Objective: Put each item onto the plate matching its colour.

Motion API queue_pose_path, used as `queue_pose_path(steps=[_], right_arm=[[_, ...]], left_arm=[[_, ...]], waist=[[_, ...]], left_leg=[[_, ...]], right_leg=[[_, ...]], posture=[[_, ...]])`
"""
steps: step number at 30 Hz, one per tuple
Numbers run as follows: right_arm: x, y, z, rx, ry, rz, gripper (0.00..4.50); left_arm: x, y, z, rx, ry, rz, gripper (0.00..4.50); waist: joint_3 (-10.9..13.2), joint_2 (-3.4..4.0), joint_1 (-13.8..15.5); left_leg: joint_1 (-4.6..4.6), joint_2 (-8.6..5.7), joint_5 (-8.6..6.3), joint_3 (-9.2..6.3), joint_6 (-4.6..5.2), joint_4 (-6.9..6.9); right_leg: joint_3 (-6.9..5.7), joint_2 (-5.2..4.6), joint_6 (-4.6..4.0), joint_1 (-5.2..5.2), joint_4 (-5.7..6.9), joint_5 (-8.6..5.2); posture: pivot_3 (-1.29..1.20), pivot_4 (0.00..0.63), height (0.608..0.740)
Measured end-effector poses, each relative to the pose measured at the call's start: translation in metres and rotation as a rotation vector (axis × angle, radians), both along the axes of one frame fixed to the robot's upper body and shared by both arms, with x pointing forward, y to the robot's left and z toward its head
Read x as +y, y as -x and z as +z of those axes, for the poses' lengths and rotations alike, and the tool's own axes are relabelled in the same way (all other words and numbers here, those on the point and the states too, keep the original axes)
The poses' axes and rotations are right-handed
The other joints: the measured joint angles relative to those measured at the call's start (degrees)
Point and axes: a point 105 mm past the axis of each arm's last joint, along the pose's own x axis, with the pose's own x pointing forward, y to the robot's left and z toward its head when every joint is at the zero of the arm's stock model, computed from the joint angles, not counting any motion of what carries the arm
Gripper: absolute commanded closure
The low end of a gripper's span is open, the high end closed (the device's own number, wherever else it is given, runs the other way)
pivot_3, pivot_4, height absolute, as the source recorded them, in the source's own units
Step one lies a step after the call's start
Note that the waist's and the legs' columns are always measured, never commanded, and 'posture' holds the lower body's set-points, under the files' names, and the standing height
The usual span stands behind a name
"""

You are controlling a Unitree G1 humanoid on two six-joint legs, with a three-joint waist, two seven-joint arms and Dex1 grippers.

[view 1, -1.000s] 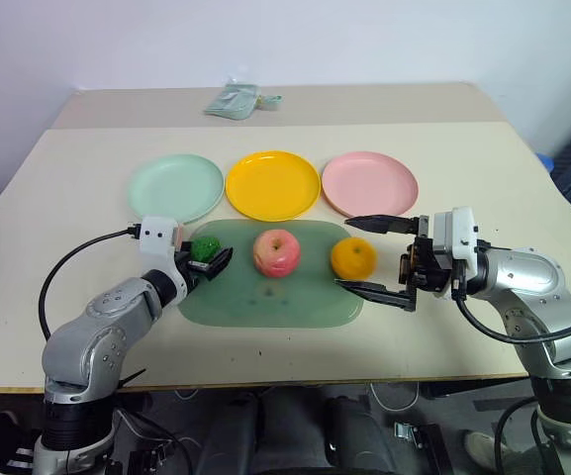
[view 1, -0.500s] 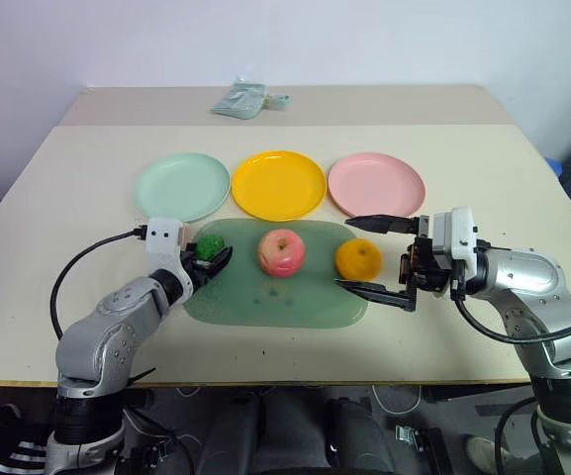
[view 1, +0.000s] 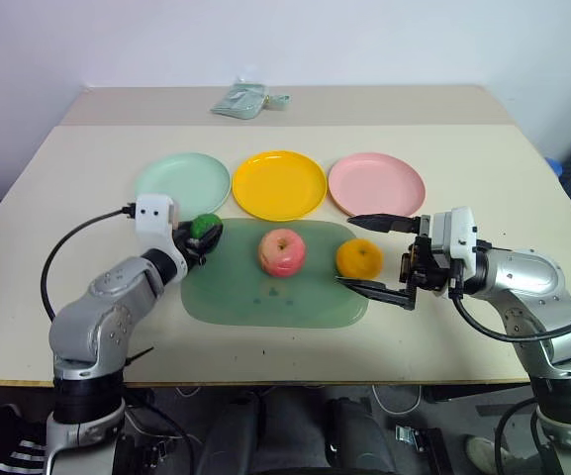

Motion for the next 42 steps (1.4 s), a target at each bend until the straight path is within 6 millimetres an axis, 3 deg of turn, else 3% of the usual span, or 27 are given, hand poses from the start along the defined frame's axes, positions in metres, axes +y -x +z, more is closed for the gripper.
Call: queue_pose_path(steps=[3,6,9,13,20,29,34,40,42], right_arm=[[0.0,-0.001,0.001,-0.007,-0.002,-0.002,0.0],[0.001,-0.005,0.003,-0.011,-0.022,-0.016,0.0],[0.004,-0.018,0.015,-0.054,-0.08,-0.053,0.0],[0.004,-0.034,0.023,-0.078,-0.141,-0.133,0.0],[-0.003,-0.045,0.014,-0.086,-0.124,-0.225,0.0],[-0.006,-0.047,0.009,-0.057,-0.122,-0.248,0.0],[-0.006,-0.047,0.009,-0.055,-0.121,-0.249,0.0],[-0.006,-0.047,0.009,-0.055,-0.119,-0.248,0.0],[-0.006,-0.047,0.009,-0.057,-0.117,-0.247,0.0]], left_arm=[[0.012,-0.013,0.016,-0.054,-0.033,0.013,1.82],[0.041,-0.032,0.03,-0.111,-0.076,0.089,1.82],[0.065,-0.051,0.031,-0.12,-0.087,0.154,1.82],[0.073,-0.072,0.027,-0.145,-0.075,0.167,1.82],[0.068,-0.094,0.001,-0.104,-0.099,0.131,1.82],[0.061,-0.106,-0.007,-0.115,-0.107,0.128,1.82],[0.054,-0.106,-0.014,-0.093,-0.095,0.104,0.05],[0.051,-0.106,-0.01,-0.108,-0.092,0.073,0.05],[0.045,-0.104,0.005,-0.167,-0.072,0.03,0.05]], waist=[[0.0,0.0,0.0],[0.0,0.0,-0.2],[0.0,0.0,-0.1],[0.0,-0.07,0.2],[0.0,-0.12,-0.2],[0.0,-0.14,-0.4],[0.0,-0.14,-0.3],[0.0,-0.14,-0.4],[0.0,-0.15,-0.4]], left_leg=[[0.0,-0.01,0.0,0.0,0.0,-0.02],[0.03,-0.01,0.0,0.03,0.0,-0.01],[0.02,-0.03,0.02,0.01,-0.02,0.0],[-0.02,-0.08,0.02,-0.03,-0.02,-0.02],[-0.04,-0.18,0.01,0.01,0.0,-0.06],[-0.03,-0.16,0.02,0.01,-0.01,0.0],[-0.03,-0.16,0.02,0.01,-0.01,0.01],[-0.02,-0.16,0.03,0.01,-0.01,0.02],[-0.02,-0.14,0.03,0.0,-0.02,0.02]], right_leg=[[0.0,0.03,0.01,-0.02,0.0,0.0],[0.0,0.07,0.0,-0.02,0.01,0.01],[0.0,0.11,-0.01,-0.04,0.04,0.03],[-0.01,0.08,0.22,-0.02,0.01,0.14],[-0.01,0.1,0.45,-0.07,0.03,0.27],[-0.01,0.15,0.45,-0.08,0.13,0.28],[-0.01,0.16,0.46,-0.07,0.14,0.28],[-0.01,0.17,0.47,-0.07,0.17,0.28],[-0.01,0.17,0.46,-0.07,0.17,0.29]], posture=[[0.0,0.15,0.74],[0.0,0.15,0.74],[0.0,0.15,0.74],[0.0,0.15,0.74],[0.0,0.15,0.74],[0.0,0.15,0.74],[0.0,0.15,0.74],[0.0,0.15,0.74],[0.0,0.15,0.74]])
